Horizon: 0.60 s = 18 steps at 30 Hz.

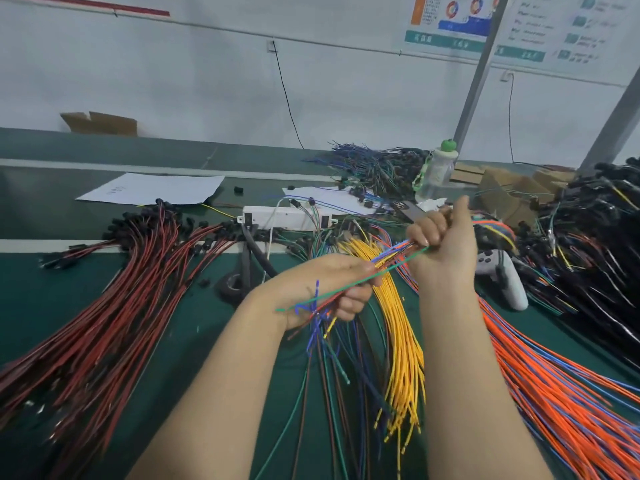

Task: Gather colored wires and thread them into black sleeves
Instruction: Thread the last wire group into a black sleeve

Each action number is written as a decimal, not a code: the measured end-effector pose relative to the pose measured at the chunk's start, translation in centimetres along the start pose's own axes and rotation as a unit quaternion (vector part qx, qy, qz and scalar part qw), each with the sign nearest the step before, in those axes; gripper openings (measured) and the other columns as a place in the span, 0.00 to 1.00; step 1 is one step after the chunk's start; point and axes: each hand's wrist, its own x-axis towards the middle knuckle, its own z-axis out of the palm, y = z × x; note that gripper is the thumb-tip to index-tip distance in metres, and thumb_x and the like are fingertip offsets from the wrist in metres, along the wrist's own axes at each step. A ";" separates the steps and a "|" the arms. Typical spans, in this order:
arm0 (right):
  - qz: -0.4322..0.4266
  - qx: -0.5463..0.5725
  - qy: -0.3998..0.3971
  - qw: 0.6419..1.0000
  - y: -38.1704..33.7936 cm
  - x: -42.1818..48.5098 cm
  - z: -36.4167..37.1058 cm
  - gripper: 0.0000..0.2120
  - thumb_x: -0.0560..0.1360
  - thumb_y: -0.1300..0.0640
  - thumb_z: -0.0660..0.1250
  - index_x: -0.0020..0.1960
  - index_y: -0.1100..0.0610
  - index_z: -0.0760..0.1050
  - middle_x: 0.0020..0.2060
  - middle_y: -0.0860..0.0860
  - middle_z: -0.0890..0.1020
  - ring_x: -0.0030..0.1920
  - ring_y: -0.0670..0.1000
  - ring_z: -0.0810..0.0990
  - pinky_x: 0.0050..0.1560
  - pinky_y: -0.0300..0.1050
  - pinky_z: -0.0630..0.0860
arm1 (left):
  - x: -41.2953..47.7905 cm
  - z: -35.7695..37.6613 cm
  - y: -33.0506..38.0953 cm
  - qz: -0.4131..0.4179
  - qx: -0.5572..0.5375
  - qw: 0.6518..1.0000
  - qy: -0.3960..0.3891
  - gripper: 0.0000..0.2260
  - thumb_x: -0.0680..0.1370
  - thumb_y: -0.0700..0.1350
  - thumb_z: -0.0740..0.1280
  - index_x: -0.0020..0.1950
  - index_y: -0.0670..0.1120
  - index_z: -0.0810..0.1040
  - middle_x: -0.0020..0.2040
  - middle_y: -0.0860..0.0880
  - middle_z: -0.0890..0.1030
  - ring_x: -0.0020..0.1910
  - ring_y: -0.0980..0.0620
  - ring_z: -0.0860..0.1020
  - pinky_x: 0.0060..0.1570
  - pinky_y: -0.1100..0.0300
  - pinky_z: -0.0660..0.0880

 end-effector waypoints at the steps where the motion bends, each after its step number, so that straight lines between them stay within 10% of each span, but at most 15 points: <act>1: 0.048 0.013 -0.016 0.999 0.0 -0.2 -0.4 0.21 0.82 0.48 0.54 0.33 0.54 0.61 0.17 0.45 0.58 0.16 0.42 0.57 0.17 0.32 0.54 | 0.1 0.2 0.1 -0.012 -0.032 0.999 -0.001 0.09 0.75 0.49 0.61 0.41 0.44 0.69 0.23 0.55 0.66 0.19 0.60 0.65 0.19 0.71 0.62; 5: 0.170 0.051 -0.063 0.982 0.9 -0.6 -1.2 0.21 0.82 0.46 0.51 0.33 0.55 0.63 0.17 0.46 0.60 0.15 0.42 0.57 0.18 0.32 0.56 | -0.3 0.8 0.1 -0.003 -0.051 0.999 0.003 0.12 0.82 0.48 0.54 0.45 0.45 0.71 0.25 0.53 0.71 0.19 0.61 0.65 0.17 0.72 0.61; 18: 0.036 0.014 -0.060 0.997 -1.5 0.9 -1.3 0.22 0.83 0.45 0.47 0.34 0.54 0.61 0.17 0.45 0.59 0.14 0.42 0.57 0.16 0.33 0.51 | -3.5 0.5 -0.7 0.004 0.229 0.973 -0.013 0.11 0.83 0.47 0.55 0.42 0.47 0.71 0.33 0.53 0.79 0.34 0.56 0.74 0.39 0.66 0.71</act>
